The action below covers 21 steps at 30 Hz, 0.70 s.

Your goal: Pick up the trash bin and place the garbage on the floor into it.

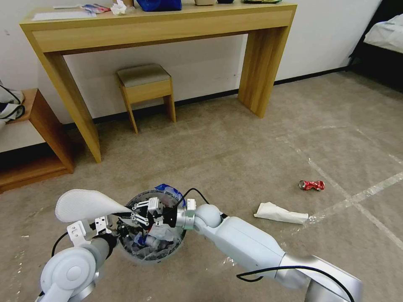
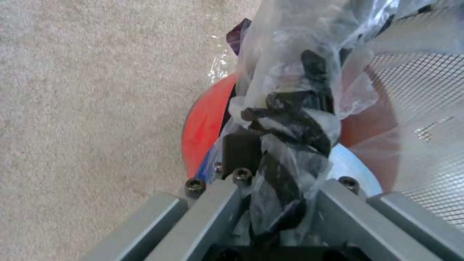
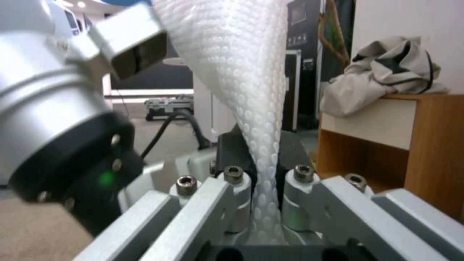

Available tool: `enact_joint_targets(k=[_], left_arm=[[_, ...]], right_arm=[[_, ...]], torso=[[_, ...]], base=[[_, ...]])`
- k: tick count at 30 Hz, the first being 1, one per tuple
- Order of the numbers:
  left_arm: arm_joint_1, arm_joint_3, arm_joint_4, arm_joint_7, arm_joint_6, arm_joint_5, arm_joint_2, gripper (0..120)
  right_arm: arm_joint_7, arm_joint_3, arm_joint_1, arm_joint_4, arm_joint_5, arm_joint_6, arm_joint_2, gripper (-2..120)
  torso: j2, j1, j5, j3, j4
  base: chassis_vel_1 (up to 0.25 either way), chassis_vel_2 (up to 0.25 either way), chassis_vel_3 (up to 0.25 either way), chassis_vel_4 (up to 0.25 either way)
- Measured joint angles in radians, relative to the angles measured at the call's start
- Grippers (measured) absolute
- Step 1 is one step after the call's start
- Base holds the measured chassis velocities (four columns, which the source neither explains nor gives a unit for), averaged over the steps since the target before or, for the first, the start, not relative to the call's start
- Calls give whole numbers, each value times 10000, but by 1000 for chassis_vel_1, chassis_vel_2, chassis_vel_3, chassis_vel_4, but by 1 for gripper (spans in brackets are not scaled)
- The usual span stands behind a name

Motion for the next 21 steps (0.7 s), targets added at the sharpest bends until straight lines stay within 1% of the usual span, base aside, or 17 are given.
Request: enact_joint_targets(k=[14,21], left_arm=[[-24,29,105,31,-1,69,-46,0],[-99,71,227,40,1,103,-73,0]], right_arm=[[90,166,220,437,245,-136,-192,3],[90,218,351,593,276,-188,-455,3]], torso=[[0,0,1,0,1],[0,0,1,0,1]], base=[[0,0,0,0],[0,0,0,0]])
